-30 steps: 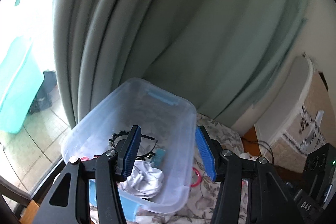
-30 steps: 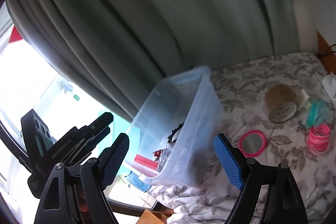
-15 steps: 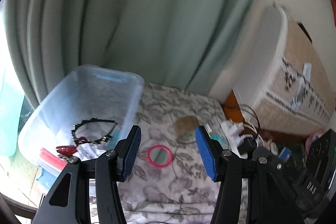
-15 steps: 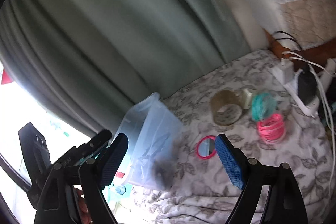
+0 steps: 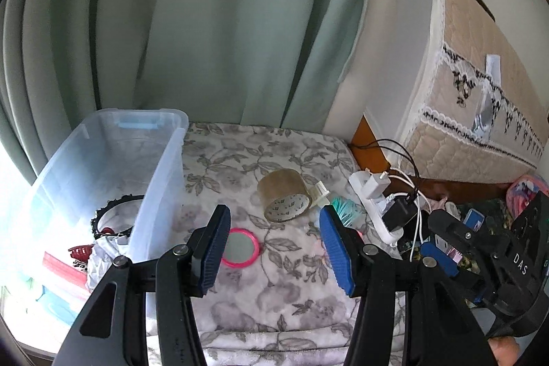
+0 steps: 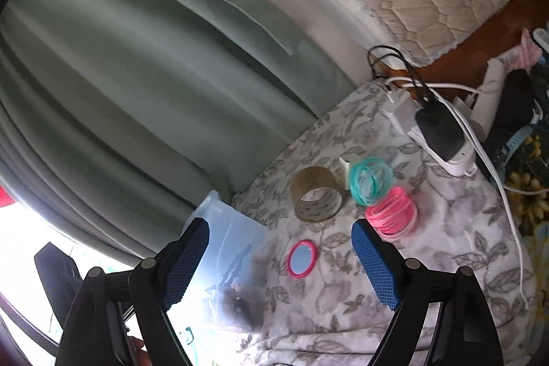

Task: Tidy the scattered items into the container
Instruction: 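Move both tools back from the box toward the pink mirror and bangles, then grasp the pink round mirror rim with the left tool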

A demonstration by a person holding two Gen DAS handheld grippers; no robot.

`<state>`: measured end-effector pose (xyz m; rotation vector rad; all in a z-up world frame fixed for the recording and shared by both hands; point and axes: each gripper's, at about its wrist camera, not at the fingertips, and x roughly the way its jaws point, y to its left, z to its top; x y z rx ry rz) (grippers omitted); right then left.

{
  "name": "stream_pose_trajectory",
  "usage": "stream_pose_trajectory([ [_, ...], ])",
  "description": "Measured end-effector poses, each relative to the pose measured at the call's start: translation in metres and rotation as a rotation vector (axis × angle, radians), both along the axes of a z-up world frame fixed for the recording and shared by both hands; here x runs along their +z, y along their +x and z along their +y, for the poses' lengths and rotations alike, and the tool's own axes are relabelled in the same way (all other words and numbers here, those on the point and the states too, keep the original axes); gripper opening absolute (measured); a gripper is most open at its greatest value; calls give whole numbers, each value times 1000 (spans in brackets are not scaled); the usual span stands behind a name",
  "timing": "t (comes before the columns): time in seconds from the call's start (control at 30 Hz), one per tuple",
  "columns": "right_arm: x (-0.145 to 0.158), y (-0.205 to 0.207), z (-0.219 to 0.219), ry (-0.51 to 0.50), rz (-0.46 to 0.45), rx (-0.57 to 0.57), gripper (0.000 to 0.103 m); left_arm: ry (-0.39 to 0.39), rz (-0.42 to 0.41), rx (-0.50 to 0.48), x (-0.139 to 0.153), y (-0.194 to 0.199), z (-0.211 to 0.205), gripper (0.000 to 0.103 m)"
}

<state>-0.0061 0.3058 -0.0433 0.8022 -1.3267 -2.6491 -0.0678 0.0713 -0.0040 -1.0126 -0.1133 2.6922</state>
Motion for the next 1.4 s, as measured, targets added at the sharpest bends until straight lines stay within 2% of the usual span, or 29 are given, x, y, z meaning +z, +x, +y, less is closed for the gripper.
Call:
stream_pose_trajectory([
  [0.2,-26,-13,3,-19,-97,13,87,-9,-39,-35,-21,-12,9,55],
  [0.43,-53,-25,7,-16,-189,16,87,-32,-121,-55,-66,-35,17,55],
  [0.57,-66,-30,13,-28,-231,4,87,40,-219,-62,-96,-51,15,55],
  [0.67,-73,-33,15,-25,-254,2,87,77,-257,-46,-116,-61,11,55],
  [0.73,-79,-35,16,-27,-276,1,87,39,-244,-42,-122,-64,13,55],
  [0.83,-90,-40,18,-37,-314,2,87,-67,-223,-52,-134,-69,22,55],
  [0.93,-97,-45,17,-21,-347,17,87,-114,-242,-66,-146,-76,24,55],
  [1.13,-111,-59,16,12,-401,40,87,-161,-284,-70,-162,-90,19,55],
  [1.4,-124,-80,16,55,-445,46,87,-154,-368,-65,-179,-107,7,55],
])
